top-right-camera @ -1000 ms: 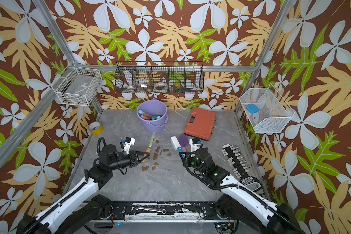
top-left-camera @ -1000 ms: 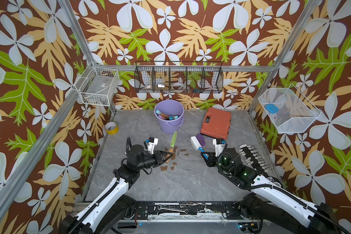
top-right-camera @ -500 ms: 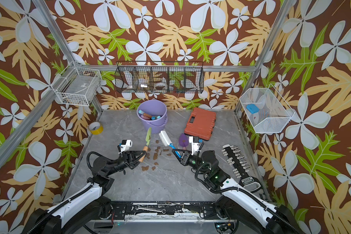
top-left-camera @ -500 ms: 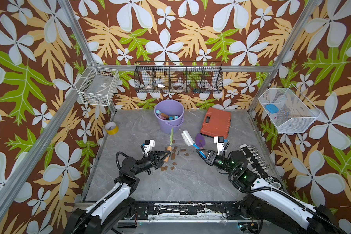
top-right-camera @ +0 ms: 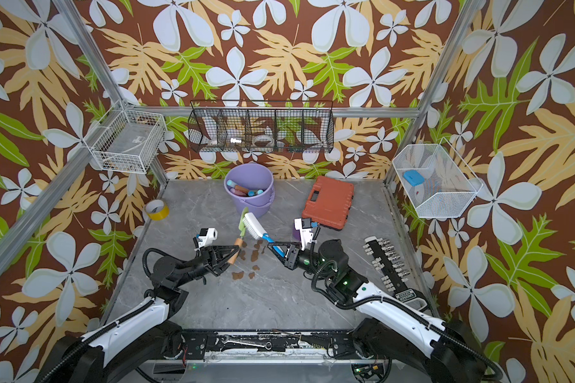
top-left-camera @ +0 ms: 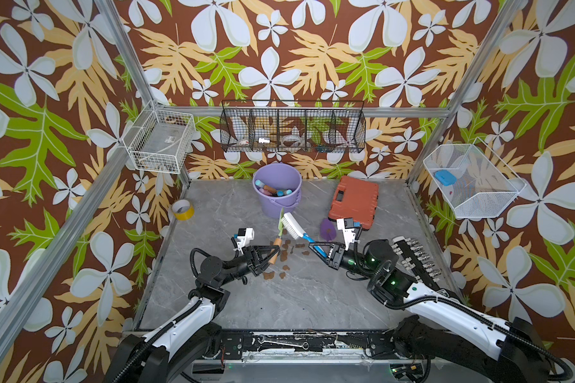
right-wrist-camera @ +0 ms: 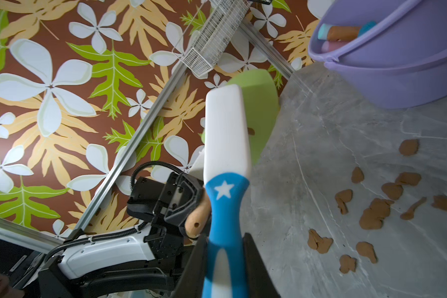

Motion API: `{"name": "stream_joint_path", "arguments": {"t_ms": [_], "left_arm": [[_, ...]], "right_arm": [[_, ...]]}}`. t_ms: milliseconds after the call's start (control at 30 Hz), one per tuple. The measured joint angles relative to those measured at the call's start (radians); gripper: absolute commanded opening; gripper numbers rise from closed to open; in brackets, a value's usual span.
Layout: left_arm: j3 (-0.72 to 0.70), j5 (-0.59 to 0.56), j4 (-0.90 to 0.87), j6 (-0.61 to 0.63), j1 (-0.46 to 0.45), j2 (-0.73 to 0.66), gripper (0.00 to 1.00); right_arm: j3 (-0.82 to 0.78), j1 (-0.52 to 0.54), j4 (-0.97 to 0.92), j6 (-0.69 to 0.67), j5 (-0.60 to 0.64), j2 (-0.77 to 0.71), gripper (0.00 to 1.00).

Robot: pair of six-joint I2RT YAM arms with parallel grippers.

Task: Brush the soil off the hand trowel and place it into the bucket
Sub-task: Brush off the soil from the hand trowel.

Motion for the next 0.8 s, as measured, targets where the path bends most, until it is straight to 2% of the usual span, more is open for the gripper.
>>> {"name": "stream_joint_path", "arguments": {"t_ms": [267, 433, 533, 800], "left_arm": [[0.013, 0.008, -0.039, 0.016, 0.015, -0.028, 0.00], [0.074, 0.007, -0.224, 0.126, 0.019, -0.060, 0.00], [0.095, 0.006, -0.316, 0.191, 0.020, -0.071, 0.00], [0.066, 0.008, -0.299, 0.180, 0.020, -0.050, 0.00]], "right_arm": [[-0.073, 0.000, -0.019, -0.012, 0.023, 0.039, 0.00], [0.018, 0.000, -0.099, -0.068, 0.073, 0.014, 0.00], [0.021, 0.000, -0.115, -0.087, 0.088, 0.019, 0.00], [0.003, 0.031, -0.014, -0.068, 0.081, -0.024, 0.00]]}}
